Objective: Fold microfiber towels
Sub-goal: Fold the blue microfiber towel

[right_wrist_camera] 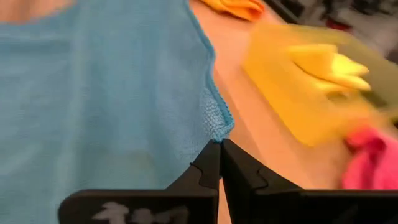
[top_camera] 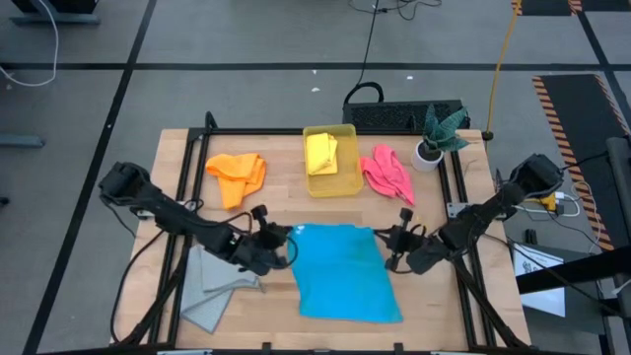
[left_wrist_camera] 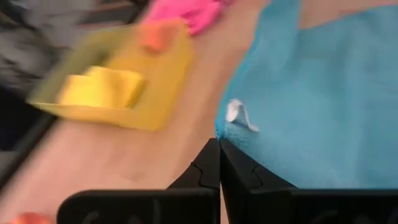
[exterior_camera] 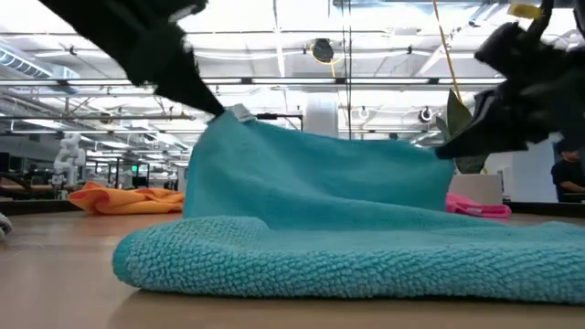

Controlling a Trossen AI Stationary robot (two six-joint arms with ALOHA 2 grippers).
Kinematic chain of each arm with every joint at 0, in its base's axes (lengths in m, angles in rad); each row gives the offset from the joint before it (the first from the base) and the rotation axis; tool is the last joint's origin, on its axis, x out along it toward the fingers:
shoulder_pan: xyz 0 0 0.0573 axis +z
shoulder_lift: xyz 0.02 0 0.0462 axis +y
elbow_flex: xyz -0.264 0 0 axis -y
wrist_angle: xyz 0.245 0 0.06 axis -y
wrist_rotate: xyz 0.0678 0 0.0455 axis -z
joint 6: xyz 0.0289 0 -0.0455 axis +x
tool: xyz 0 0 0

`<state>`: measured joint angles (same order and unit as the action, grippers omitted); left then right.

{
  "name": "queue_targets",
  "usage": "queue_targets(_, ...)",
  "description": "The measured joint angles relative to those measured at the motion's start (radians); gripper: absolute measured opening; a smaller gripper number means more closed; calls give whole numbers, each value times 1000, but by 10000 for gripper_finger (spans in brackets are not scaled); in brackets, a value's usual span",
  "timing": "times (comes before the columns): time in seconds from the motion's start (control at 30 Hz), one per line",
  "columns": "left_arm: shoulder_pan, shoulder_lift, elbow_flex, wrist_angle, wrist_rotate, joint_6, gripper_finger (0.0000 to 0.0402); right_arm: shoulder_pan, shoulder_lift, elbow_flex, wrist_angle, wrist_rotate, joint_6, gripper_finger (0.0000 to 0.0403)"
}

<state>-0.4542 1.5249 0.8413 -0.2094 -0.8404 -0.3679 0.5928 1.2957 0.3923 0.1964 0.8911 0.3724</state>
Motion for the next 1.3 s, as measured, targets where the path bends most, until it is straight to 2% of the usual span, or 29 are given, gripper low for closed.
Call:
queue_targets(0.17, 25, 54, -2, 11, -104, 11, 2, -7, 0, -23, 30, 116, 3, 0)
queue_targets(0.23, 19, 52, -2, 43, -145, 52, 2, 7, -1, -11, 75, 129, -68, 0)
queue_targets(0.37, -29, -5, -2, 162, -154, 193, 2, 60, -27, 34, 232, 130, -287, 0)
queue_targets(0.43, -67, -48, 0, 236, -126, 276, 2, 108, -47, 60, 322, 130, -409, 0)
queue_targets(0.57, -174, -122, 0, 369, 70, 422, 2, 230, -74, 110, 508, 120, -611, 0)
queue_targets(0.67, -257, -146, 0, 481, 167, 495, 1, 313, -82, 134, 606, -9, -654, 0)
queue_targets(0.8, -349, -147, 0, 662, 211, 579, 4, 381, -70, 172, 701, -337, -661, 0)
queue_targets(0.87, -384, -147, 0, 753, 212, 633, 5, 405, -46, 196, 781, -469, -723, 0)
queue_targets(0.9, -397, -147, 0, 797, 212, 663, 4, 416, -36, 210, 822, -519, -766, 0)
queue_targets(0.97, -413, -148, 0, 879, 210, 720, 2, 438, -23, 244, 887, -553, -845, 0)
queue_targets(1.03, -419, -148, 0, 966, 175, 785, 3, 453, -23, 276, 932, -518, -896, 0)
queue_targets(1.13, -407, -153, 0, 1051, 86, 898, 5, 452, -37, 313, 1003, -332, -999, 0)
queue_targets(1.2, -379, -154, 0, 1045, 30, 926, 3, 430, -52, 323, 1017, -195, -1074, 0)
queue_targets(1.3, -327, -154, 0, 955, -34, 902, 7, 374, -67, 321, 978, 16, -1094, 0)
